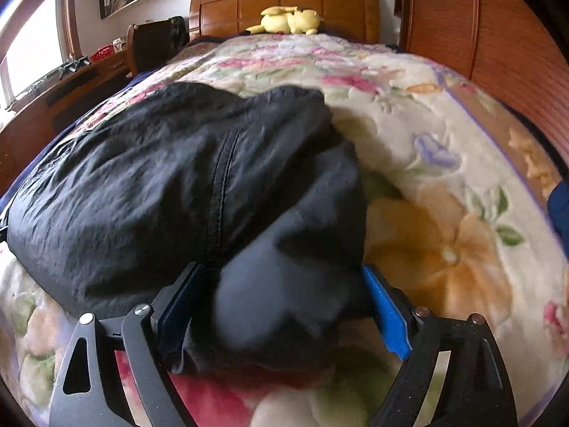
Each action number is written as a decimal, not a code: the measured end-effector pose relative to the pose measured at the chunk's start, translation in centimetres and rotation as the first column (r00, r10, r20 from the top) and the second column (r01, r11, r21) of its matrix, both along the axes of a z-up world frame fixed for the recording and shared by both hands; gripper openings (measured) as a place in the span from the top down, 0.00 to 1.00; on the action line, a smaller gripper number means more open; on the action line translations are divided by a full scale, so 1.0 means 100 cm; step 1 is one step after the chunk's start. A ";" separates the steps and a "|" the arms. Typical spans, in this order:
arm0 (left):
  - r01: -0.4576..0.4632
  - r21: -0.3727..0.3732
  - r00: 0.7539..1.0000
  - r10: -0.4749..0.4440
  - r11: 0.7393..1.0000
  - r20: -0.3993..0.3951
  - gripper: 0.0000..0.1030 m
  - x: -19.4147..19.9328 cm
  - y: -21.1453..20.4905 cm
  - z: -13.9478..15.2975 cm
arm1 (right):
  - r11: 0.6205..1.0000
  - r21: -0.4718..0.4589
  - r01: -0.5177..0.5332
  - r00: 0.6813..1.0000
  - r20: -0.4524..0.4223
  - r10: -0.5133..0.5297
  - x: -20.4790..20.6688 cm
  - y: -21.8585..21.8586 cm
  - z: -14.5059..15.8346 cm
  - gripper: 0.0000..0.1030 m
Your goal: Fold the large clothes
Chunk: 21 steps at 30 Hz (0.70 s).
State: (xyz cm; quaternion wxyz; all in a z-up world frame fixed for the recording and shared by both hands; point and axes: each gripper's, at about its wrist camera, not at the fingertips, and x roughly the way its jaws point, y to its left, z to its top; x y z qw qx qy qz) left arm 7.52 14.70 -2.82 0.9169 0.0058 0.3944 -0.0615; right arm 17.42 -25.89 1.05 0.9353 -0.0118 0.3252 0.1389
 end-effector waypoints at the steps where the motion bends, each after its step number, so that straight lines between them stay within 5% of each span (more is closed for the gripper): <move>1: 0.000 0.000 1.000 0.000 1.000 -0.002 0.26 0.001 0.000 -0.001 | 1.000 0.007 -0.004 1.000 -0.002 0.004 0.001 -0.003 0.000 0.14; 11: -0.003 0.004 1.000 0.003 1.000 -0.013 0.25 0.003 0.001 -0.006 | 0.998 0.042 -0.039 0.999 -0.021 0.040 -0.002 -0.008 -0.010 0.15; 16: 0.010 0.011 1.000 -0.009 1.000 -0.027 0.26 0.008 -0.002 -0.003 | 0.992 0.061 -0.113 0.992 -0.042 0.116 -0.007 -0.002 -0.013 0.35; 21: 0.082 -0.017 0.995 -0.083 0.996 -0.052 0.61 0.010 -0.009 -0.001 | 0.988 0.069 -0.141 0.988 -0.045 0.145 -0.013 -0.001 -0.012 0.55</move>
